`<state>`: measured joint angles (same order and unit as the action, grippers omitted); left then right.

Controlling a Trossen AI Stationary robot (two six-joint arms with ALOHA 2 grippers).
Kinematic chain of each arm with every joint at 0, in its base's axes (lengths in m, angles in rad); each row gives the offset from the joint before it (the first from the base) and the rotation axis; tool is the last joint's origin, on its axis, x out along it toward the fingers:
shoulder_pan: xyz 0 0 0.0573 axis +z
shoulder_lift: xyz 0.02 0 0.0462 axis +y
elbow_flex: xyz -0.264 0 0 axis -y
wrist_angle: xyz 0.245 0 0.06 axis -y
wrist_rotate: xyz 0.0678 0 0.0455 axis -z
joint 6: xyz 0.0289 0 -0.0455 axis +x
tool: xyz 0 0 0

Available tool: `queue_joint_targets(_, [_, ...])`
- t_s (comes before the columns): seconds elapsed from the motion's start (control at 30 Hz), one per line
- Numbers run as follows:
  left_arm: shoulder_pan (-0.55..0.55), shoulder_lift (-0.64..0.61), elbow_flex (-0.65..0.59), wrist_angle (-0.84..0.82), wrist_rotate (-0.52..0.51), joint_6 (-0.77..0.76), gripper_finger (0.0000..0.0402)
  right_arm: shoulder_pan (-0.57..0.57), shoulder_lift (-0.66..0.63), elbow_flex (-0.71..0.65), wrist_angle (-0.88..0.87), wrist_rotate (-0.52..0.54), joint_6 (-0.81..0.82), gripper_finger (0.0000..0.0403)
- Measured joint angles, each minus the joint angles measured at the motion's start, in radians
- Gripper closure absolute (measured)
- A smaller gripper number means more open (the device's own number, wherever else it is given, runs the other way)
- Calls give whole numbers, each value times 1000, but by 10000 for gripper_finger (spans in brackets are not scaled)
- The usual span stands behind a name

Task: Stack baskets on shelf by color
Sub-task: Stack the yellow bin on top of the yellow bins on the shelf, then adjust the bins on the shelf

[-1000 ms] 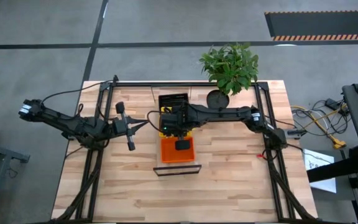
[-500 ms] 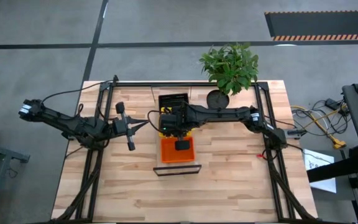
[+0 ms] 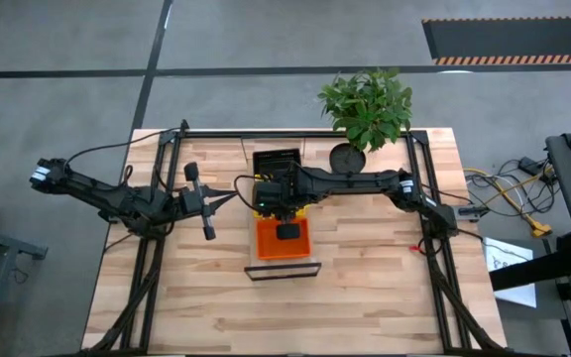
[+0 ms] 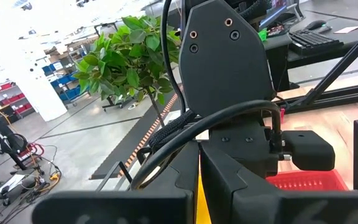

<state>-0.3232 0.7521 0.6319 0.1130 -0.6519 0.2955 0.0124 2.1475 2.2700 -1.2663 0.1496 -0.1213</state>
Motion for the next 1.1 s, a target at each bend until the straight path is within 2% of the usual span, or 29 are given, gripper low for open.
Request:
queue_joint_targets(0.2, [0, 0, 0, 0, 0, 0, 402, 0, 0, 0, 0, 0, 6, 301])
queue_joint_targets(0.43, [0, 0, 0, -1, 1, 0, 402, 0, -2, 8, -22, 1, 8, 290])
queue_joint_targets(0.6, [0, 2, 0, -14, 1, 0, 402, 0, -34, 12, -74, 4, 20, 311])
queue_joint_targets(0.8, [0, 16, 0, -63, 1, 0, 402, 0, -78, 13, -171, 14, 44, 356])
queue_joint_targets(0.97, [1, 29, 0, -105, 1, 0, 402, 0, -95, 12, -224, 104, 45, 389])
queue_joint_targets(1.1, [1, 41, 0, -107, 2, 0, 402, 0, -97, 11, -238, 117, 45, 394])
